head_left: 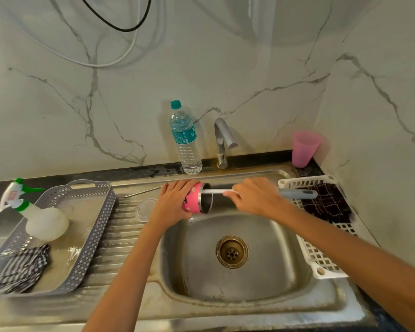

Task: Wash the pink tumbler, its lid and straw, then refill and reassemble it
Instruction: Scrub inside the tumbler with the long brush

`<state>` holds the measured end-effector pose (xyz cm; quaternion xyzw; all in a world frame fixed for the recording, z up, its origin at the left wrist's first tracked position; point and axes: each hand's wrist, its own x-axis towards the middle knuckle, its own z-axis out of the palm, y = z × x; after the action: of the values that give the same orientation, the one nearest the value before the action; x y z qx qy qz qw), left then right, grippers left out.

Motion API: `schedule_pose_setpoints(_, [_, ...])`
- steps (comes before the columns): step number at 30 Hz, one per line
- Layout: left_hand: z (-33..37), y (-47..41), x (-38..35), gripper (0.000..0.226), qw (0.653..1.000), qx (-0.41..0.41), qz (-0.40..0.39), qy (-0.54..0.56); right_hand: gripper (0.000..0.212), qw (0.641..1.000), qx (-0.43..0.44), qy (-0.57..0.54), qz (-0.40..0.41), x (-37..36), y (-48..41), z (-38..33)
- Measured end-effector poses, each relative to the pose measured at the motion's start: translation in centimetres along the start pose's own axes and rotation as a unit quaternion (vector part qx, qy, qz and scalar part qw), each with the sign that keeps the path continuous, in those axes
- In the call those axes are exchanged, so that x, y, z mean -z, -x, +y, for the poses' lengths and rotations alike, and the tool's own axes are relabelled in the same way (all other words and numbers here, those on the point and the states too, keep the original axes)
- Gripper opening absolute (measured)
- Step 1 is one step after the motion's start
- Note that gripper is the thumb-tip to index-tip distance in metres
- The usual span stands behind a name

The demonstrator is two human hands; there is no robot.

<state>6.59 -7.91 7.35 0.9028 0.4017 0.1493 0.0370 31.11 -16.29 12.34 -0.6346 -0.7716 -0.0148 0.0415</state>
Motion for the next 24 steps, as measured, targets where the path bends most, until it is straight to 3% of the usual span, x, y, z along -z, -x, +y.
schedule_pose_setpoints(2, [0.1, -0.5, 0.3, 0.091, 1.0, -0.009, 0.008, -0.021, 0.045, 0.999, -0.019, -0.025, -0.029, -0.9, 0.0, 0.8])
schedule_pose_setpoints(5, [0.4, -0.9, 0.1, 0.093, 1.0, 0.005, 0.008, -0.028, 0.044, 0.997, 0.029, -0.054, -0.056, -1.7, 0.9, -0.8])
schedule_pose_setpoints(11, [1.0, -1.1, -0.5, 0.092, 0.998, -0.009, 0.036, -0.056, 0.043, 0.997, -0.012, -0.053, -0.046, -0.5, -0.3, 2.2])
schedule_pose_setpoints(15, [1.5, -1.5, -0.6, 0.094, 0.998, 0.007, 0.025, -0.049, 0.039, 0.998, 0.053, -0.021, -0.017, -1.1, 0.8, -0.5])
schedule_pose_setpoints(20, [1.7, -2.0, 0.3, 0.093, 0.999, 0.004, 0.012, -0.038, 0.045, 0.999, -0.021, -0.037, -0.02, -0.7, -1.0, 2.3])
schedule_pose_setpoints(24, [1.7, -2.6, 0.4, 0.095, 0.999, 0.028, -0.002, -0.033, 0.046, 0.999, 0.03, -0.02, -0.001, -2.0, 0.3, -0.3])
